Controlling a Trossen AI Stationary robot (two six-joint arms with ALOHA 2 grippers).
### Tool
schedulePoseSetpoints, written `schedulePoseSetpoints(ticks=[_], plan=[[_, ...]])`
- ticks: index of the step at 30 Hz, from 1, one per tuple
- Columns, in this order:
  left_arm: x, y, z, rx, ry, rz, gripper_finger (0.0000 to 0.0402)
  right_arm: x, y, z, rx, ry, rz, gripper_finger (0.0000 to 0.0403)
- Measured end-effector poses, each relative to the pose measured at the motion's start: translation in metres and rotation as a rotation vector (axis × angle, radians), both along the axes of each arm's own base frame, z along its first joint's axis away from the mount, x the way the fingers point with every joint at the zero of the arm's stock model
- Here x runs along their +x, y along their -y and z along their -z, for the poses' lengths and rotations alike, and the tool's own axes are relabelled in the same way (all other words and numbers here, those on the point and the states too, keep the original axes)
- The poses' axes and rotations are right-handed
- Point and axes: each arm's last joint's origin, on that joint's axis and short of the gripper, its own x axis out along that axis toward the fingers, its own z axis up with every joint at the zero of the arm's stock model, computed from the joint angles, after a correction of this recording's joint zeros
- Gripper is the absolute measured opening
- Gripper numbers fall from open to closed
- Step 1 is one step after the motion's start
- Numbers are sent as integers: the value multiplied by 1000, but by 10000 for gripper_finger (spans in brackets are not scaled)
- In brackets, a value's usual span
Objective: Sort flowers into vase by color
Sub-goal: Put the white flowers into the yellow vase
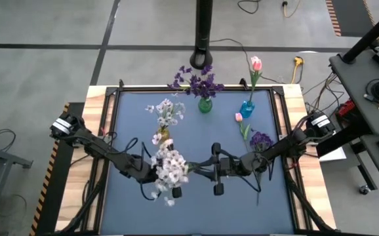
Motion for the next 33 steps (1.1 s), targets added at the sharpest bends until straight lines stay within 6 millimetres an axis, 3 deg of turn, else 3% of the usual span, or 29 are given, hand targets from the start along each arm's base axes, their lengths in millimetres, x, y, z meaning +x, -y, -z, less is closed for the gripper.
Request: schedulePoseSetpoints(ticks=[5, 12, 20, 26, 33], plan=[[-6, 1, -1, 16, -42, -52, 33, -1, 0, 0, 13, -19, 23, 157], [-37, -8, -8, -29, -200, -278, 18, -9, 5, -7, 45, -112, 71, 208], [-75, -35, -23, -106, -256, -410, 10, -12, 7, -9, 38, -149, 91, 224], [-104, -52, -55, -199, -182, -350, 10, -11, 6, -6, 41, -161, 91, 224], [-122, -61, -64, -225, -208, -257, 9, -10, 8, -5, 36, -169, 98, 224]])
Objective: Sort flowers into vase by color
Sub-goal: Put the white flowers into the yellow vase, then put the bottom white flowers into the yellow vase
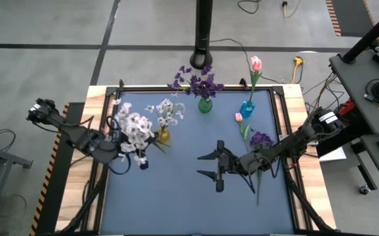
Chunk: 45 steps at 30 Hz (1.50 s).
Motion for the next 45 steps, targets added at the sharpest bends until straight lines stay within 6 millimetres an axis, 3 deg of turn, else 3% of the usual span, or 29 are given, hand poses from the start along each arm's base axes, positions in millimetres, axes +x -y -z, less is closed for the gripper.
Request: schedulePoseSetpoints(ticks=[4, 10, 13, 18, 27, 34, 39, 45], plan=[[10, 10, 7, -63, 14, 130, 9, 0, 0, 2, -52, -19, -10, 224], [57, 39, 46, -76, 23, 164, 9, 2, 0, 7, -89, -45, -29, 224], [80, 50, 66, -47, -39, 154, 9, -1, 2, 7, -105, -95, 0, 224], [103, 64, 81, -72, -183, 136, 11, -14, 8, 0, -67, -190, 10, 224], [122, 75, 75, -108, -516, 9, 75, -31, 15, -12, -35, -266, 20, 224], [138, 83, 81, -119, -603, 26, 153, -32, 16, -11, -44, -290, 21, 224], [134, 81, 79, -121, -646, 19, 202, -36, 18, -9, -39, -334, 29, 224], [125, 79, 77, -164, -736, 58, 225, -40, 20, -7, -22, -375, 49, 224]])
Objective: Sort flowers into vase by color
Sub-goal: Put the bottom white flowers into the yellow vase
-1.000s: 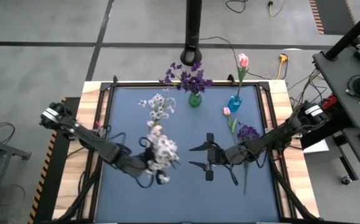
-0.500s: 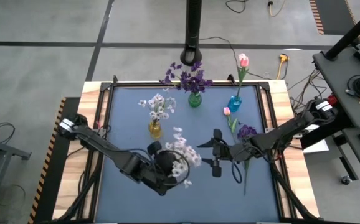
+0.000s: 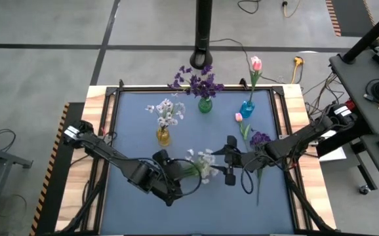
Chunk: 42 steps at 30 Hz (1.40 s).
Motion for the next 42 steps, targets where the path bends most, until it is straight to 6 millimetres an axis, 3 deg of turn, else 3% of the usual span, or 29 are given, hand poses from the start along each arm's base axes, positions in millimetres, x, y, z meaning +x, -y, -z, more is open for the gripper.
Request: schedulePoseSetpoints(ticks=[7, 18, 25, 33, 42], plan=[[-15, 6, 15, -66, -164, 66, 225, 0, 0, 3, -5, -15, 20, 224], [-22, -8, 78, -43, -202, 112, 204, 0, 0, 3, 3, -13, 23, 224], [-30, -15, 106, -61, -205, 101, 203, 1, 1, 3, 5, -6, 26, 224], [-37, -20, 117, -55, -229, 73, 182, 1, 1, 1, 9, 6, 25, 224], [-38, -21, 119, -53, -234, 72, 111, 1, 1, 1, 9, 7, 25, 224]])
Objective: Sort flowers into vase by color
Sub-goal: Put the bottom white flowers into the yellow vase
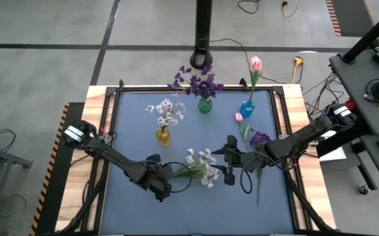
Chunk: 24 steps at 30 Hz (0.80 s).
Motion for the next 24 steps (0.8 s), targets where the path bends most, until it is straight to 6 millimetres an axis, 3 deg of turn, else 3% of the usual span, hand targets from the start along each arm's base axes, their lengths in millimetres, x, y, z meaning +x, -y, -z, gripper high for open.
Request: schedulePoseSetpoints(ticks=[14, 24], plan=[[-2, 0, 2, -23, -12, 2, 6, 0, 0, 0, 0, 0, 0, 224], [2, 2, -7, -27, 3, 22, 2, 0, 0, 0, 1, 0, 0, 224]])
